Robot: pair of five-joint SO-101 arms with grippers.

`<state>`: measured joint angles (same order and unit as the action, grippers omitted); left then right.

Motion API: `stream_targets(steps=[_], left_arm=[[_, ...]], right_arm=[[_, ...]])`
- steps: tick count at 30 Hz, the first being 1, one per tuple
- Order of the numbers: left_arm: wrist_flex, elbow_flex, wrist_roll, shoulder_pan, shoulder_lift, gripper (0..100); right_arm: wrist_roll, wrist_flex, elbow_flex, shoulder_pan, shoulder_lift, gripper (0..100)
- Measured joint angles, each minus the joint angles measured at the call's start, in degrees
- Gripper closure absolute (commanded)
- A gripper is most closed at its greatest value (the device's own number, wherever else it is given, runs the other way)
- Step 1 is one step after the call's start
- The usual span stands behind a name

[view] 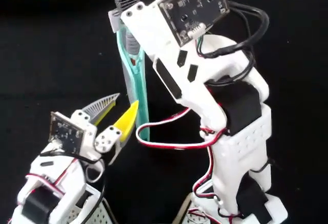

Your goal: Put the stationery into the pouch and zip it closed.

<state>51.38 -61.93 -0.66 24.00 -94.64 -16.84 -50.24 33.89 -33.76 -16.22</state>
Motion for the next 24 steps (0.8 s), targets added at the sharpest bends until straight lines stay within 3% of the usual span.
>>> stream_targets(steps=[8,14,19,24], left_arm=[[-13.5,-8.1,-0.1,-0.1,0.3,84],[-22.5,-15.4,-0.2,-9.1,0.3,84],[-23.7,-18.0,-0.2,-15.7,0.3,84],[-23.7,-18.0,-0.2,-16.5,0.4,84]], right_arm=[[-1.7,-2.5,1.0,-5.5,0.3,98.6],[-2.6,-6.8,1.1,-5.5,0.3,98.6],[-2.6,-8.6,1.1,-5.5,0.3,98.6],[-2.7,-14.0,1.1,-6.7,0.2,98.6]])
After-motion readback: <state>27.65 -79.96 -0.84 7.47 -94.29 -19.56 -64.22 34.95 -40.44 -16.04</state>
